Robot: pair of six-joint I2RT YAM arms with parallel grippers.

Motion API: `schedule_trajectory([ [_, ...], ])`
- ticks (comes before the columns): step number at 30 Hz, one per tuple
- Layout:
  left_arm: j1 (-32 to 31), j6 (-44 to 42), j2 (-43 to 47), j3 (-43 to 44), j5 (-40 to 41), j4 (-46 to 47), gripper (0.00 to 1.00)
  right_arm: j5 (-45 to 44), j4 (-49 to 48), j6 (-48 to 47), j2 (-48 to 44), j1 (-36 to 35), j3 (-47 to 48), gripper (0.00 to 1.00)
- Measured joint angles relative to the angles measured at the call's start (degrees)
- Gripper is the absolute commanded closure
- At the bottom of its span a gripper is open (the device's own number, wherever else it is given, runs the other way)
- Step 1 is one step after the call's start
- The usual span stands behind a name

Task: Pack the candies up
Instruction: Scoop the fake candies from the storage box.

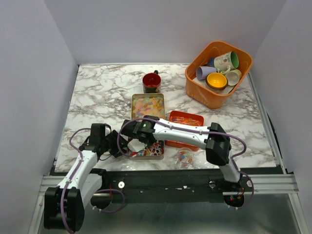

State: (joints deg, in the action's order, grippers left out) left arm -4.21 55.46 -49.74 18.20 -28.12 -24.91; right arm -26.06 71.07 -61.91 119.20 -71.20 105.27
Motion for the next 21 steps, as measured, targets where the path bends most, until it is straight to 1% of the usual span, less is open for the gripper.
schedule_trajectory([
  [4,0.0,-0.4,-1.0,0.0,0.0,0.9,0.49,0.8,0.5,-0.2,0.7,0.0,1.6,0.99],
  [8,0.0,-0.6,-2.3,0.0,-0.1,2.7,0.49,-0.2,-2.1,-1.5,-0.7,-0.1,-2.3,0.99],
  [10,-0.1,-0.5,-2.7,0.0,-0.2,3.4,0.49,2.0,-3.4,-2.2,-0.6,-0.1,-3.3,0.99],
  [14,0.0,-0.5,-3.0,0.0,-0.5,3.8,0.5,3.2,-3.3,-3.0,-0.3,-0.2,-3.6,0.99],
  [21,1.2,0.2,-3.6,0.0,-1.7,4.2,0.5,1.6,-2.0,-5.7,-0.8,3.5,-3.7,0.99],
])
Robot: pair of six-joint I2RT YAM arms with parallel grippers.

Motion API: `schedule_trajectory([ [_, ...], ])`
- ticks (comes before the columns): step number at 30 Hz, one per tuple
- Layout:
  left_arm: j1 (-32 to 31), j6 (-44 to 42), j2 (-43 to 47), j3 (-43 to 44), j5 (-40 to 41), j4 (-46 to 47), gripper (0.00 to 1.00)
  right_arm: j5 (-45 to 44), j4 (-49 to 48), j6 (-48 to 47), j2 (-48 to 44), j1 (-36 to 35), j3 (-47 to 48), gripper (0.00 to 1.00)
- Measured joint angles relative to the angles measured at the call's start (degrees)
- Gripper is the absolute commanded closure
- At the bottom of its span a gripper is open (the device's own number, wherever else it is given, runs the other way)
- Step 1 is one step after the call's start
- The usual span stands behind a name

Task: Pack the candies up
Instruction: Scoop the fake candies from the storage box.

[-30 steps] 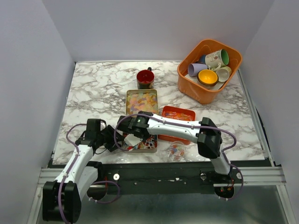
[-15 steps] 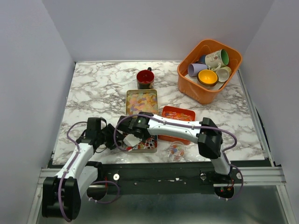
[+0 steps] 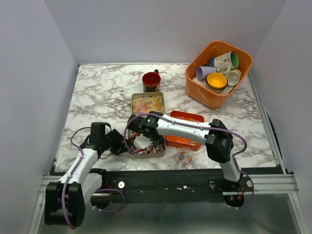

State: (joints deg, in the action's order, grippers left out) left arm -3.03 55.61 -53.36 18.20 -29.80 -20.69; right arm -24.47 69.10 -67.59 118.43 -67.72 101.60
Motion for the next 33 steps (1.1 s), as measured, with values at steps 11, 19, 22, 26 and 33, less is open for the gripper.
schedule_trajectory([
  [11,1.1,1.0,1.6,-0.2,-0.3,-0.6,0.5,-7.5,-0.9,-3.6,0.0,1.8,0.3,0.99],
  [19,1.5,1.4,2.5,-0.3,-0.3,-0.9,0.5,-10.7,-3.7,-6.0,0.0,0.5,-2.1,0.99],
  [22,1.5,1.4,1.7,-0.3,-0.5,-0.7,0.5,-11.0,-3.9,-5.7,0.1,-0.8,-3.4,0.99],
  [26,1.6,1.1,0.0,0.0,-1.2,-0.2,0.51,-10.5,-2.4,-3.9,2.1,-3.2,-2.0,0.99],
  [33,1.7,0.3,-2.8,0.6,-2.6,1.2,0.53,-7.7,1.9,1.7,11.4,-4.7,8.9,0.99],
])
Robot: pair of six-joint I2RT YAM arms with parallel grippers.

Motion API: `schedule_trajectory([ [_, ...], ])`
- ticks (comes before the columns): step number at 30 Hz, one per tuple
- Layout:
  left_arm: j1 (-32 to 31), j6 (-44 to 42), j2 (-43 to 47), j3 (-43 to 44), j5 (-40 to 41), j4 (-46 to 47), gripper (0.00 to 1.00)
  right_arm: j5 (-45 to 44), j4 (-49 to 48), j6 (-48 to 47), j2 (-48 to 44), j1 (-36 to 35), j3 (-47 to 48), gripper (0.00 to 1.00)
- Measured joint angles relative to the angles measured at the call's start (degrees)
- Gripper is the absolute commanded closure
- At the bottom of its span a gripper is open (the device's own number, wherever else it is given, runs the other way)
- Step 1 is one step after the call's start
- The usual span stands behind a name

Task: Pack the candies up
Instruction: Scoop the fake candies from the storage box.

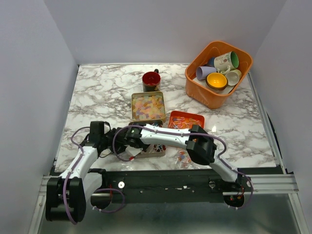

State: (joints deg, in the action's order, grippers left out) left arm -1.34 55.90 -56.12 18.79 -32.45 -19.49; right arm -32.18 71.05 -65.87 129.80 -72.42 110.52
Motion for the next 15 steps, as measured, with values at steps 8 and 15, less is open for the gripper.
schedule_trajectory([
  [8,-0.2,-0.7,-1.7,0.3,-1.1,1.0,0.54,7.0,7.1,11.3,6.8,0.3,10.6,0.99],
  [15,-0.2,-1.5,-2.4,0.8,-1.0,1.6,0.53,14.1,1.2,18.0,1.0,1.8,-1.3,0.99],
])
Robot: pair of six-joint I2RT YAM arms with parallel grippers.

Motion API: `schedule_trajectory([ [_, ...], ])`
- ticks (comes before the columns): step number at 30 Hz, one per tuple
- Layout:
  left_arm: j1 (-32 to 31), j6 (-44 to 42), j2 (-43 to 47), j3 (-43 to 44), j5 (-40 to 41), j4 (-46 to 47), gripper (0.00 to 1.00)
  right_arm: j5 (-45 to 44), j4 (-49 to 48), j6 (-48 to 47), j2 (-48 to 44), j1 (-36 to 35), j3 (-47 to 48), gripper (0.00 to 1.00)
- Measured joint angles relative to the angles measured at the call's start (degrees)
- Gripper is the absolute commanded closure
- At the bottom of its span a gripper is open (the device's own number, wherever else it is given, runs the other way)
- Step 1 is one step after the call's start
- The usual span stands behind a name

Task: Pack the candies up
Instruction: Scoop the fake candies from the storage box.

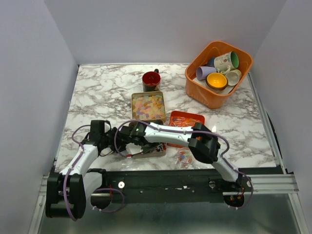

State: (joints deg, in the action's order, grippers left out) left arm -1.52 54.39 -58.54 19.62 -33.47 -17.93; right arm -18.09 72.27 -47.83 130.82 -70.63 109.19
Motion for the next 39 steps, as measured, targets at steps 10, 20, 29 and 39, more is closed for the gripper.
schedule_trajectory([
  [10,-0.1,-1.1,1.1,1.3,3.0,-2.1,0.43,11.4,-10.6,0.0,-7.3,3.8,-9.3,0.99],
  [20,3.5,-2.9,2.3,3.7,4.5,-2.8,0.4,19.3,-16.2,-2.9,-12.0,8.2,-14.7,0.99],
  [29,4.6,-4.2,0.8,6.5,3.8,-2.3,0.37,21.0,-16.0,-4.4,-14.3,11.5,-16.2,0.99],
  [39,5.4,-4.2,-1.4,7.0,2.3,-0.3,0.37,20.3,-15.3,-4.7,-17.0,13.6,-17.8,0.99],
])
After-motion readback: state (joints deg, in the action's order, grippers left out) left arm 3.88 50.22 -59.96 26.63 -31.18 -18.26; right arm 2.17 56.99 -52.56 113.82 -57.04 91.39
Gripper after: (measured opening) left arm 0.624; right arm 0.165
